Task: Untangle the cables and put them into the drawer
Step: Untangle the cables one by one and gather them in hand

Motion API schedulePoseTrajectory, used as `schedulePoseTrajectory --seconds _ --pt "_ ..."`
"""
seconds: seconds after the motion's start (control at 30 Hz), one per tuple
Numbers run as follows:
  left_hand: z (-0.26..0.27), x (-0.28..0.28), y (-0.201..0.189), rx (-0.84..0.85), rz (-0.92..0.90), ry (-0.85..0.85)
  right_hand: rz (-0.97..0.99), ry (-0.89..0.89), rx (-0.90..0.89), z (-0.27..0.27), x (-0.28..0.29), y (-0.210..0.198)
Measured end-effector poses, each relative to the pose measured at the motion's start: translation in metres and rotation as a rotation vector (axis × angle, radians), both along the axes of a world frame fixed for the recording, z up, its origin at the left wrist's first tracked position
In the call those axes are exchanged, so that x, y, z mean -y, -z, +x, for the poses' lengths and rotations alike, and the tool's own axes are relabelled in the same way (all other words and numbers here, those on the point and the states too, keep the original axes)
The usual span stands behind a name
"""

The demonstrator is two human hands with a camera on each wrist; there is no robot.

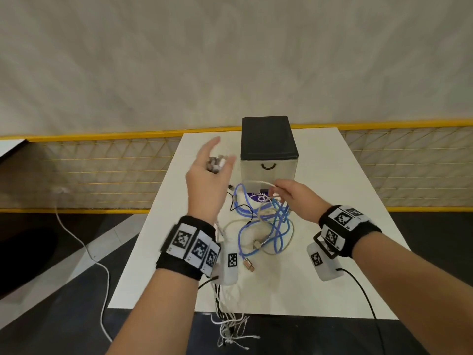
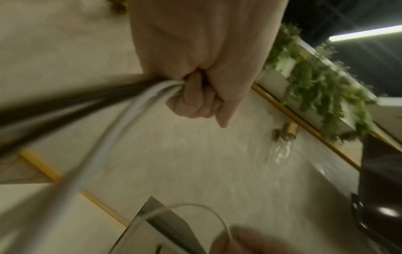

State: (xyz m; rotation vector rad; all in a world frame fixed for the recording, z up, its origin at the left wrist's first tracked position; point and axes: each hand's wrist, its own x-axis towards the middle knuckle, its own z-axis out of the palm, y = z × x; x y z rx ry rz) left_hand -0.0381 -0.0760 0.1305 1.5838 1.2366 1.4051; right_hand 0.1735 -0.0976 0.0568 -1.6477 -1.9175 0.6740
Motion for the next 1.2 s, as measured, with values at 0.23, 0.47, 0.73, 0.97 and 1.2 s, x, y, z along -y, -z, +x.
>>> schedulePoseTrajectory --seconds 0.23,0.47,0.73,0.97,1.2 --pt "0.032 0.002 0.022 -0.41 -0.184 0.269 0.223 -0.101 0.062 -0.021 -0.001 -0.035" --pt "-0.006 -0.021 -0.029 0.048 -0.034 -0.083 -0.202 0.078 0.445 0.04 0.008 0.031" --pt "-0.003 -0.006 -0.019 -0.041 0.072 -0.116 -0.014 0.094 0.044 0.032 -0.001 -0.001" --pt "0.038 0.01 0.003 -0.361 -0.021 0.228 0.234 0.008 -0.056 -0.004 -0.005 -0.053" --pt "0.04 0.001 -0.003 -0.307 -0.004 0.13 0.166 -0.021 0.015 0.0 -0.006 -0.04"
